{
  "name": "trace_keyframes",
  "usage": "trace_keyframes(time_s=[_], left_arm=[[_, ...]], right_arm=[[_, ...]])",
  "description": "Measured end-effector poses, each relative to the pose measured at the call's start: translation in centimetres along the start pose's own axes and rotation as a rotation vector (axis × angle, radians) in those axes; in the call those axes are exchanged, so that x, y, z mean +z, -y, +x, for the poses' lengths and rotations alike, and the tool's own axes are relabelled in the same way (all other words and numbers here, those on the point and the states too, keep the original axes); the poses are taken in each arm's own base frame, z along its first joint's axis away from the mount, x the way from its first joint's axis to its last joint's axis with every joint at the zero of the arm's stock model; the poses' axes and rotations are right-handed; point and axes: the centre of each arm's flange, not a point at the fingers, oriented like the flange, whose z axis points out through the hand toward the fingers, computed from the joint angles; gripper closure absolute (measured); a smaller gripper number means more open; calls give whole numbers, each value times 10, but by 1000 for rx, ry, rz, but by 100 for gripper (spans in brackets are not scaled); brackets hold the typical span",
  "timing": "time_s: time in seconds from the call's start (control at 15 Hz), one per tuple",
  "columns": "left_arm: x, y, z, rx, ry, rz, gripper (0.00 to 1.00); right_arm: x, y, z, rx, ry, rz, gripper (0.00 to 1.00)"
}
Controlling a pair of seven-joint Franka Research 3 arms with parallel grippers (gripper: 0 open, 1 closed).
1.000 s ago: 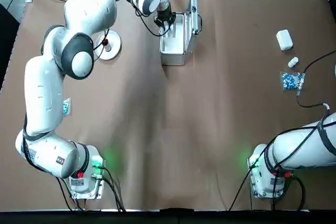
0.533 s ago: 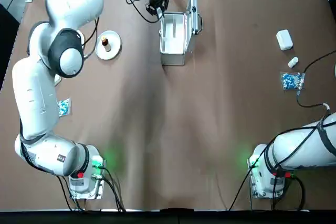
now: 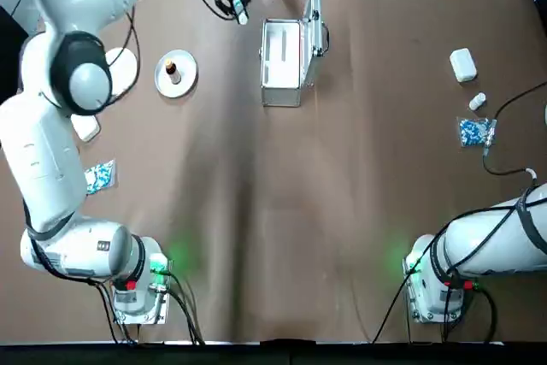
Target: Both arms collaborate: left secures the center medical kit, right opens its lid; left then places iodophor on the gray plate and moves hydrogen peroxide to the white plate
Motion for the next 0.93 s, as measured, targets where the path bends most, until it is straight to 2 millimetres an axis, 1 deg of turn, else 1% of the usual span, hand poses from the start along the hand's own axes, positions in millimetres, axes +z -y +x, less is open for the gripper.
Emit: trace_keyframes(time_s=[0.13, 0.27, 0.4, 0.73, 0.93], left_arm=[[-26, 29, 17, -11, 69, -52, 68], [-53, 64, 33, -37, 132, -96, 68], [-73, 98, 48, -70, 178, -116, 68], [-108, 180, 85, -185, 231, -178, 68], [-122, 229, 106, -262, 229, -216, 68]], right_arm=[[0, 0, 0, 0, 0, 0, 1], [0, 0, 0, 0, 0, 0, 1], [0, 0, 0, 0, 0, 0, 1], [0, 0, 0, 0, -1, 0, 1], [0, 0, 0, 1, -1, 0, 1]])
